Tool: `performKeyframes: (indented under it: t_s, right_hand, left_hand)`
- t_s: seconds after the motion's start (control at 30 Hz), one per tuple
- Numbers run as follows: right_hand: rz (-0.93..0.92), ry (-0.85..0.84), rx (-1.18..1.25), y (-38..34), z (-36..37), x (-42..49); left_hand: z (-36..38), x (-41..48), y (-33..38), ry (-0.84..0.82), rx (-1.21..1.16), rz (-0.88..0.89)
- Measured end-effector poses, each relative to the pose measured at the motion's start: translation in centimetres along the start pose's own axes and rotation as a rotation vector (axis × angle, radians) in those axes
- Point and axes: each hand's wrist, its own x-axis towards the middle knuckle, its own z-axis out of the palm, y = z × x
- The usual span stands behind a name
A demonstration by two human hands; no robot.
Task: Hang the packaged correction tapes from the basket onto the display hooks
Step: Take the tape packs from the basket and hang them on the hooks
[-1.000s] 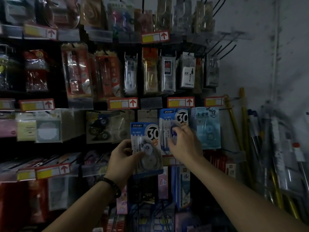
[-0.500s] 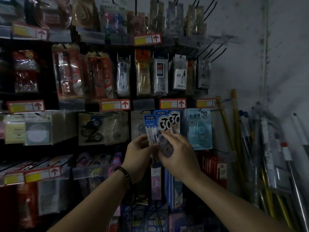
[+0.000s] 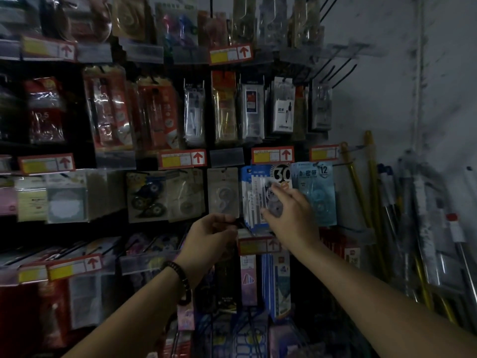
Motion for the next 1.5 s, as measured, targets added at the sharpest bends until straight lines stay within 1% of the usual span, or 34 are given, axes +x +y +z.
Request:
performKeyframes:
  t_s: [0.13, 0.27, 0.4, 0.5, 0.57, 0.67, 0.8, 0.87, 0.97, 1.1, 1.2, 1.3, 1.4, 1.5]
  right_hand:
    - [0.001, -0.076, -0.066, 0.1, 0.3, 0.4]
    - [0.026, -0.097, -0.101, -0.1, 0.8, 0.8]
    - [0.043, -0.144, -0.135, -0.7, 1.2, 1.2]
    - [0.010, -0.213, -0.232, -0.9, 1.2, 0.9]
    - [0.032, -0.243, -0.259, -1.3, 0.8, 0.3]
    - [0.047, -0.247, -0.279, -2.0, 0.3, -1.2]
    - [-0.026, -0.214, -0.281, -3.1, -0.3, -4.6]
    - [-0.099, -0.206, -0.239, -3.7, -0.3, -7.2]
    - [-0.175, -0.233, -0.130, -4.3, 0.3, -12.7]
    - [-0.181, -0.389, -0.007, -5.3, 1.8, -21.6]
    - [-0.133, -0.516, 0.055, -5.5, 3.6, -29.0]
    - [-0.045, -0.662, 0.124, -5.0, 5.7, -36.8]
    - [0.067, -0.796, 0.169, -3.7, 8.0, -44.9]
    - [0.224, -0.996, 0.162, -2.2, 9.8, -52.9]
  left_hand:
    - [-0.7, 0.0, -0.6, -0.004, 0.013, -0.025]
    - [-1.1, 0.0, -1.5, -0.024, 0.070, -0.016]
    - [-1.7, -0.7, -2.8, 0.007, 0.252, 0.040]
    - [-3.1, -1.9, -4.3, 0.017, 0.404, 0.061]
    - [-4.3, -3.1, -5.2, 0.014, 0.461, 0.060]
    - [-6.1, -5.7, -6.4, 0.009, 0.549, 0.058]
    - [-8.7, -10.5, -8.5, -0.056, 0.772, 0.083]
    - [-10.0, -13.2, -9.9, -0.078, 0.868, 0.081]
    - [-12.3, -17.6, -13.3, -0.089, 0.954, 0.036]
    - [-14.1, -24.8, -18.6, -0.134, 0.986, -0.058]
    - [-14.7, -30.1, -22.8, -0.159, 1.008, -0.178]
    - [-15.2, -34.7, -27.6, -0.197, 1.030, -0.290]
    - [-14.7, -38.6, -32.1, -0.254, 0.959, -0.432]
    - [-14.1, -41.6, -36.4, -0.292, 0.916, -0.547]
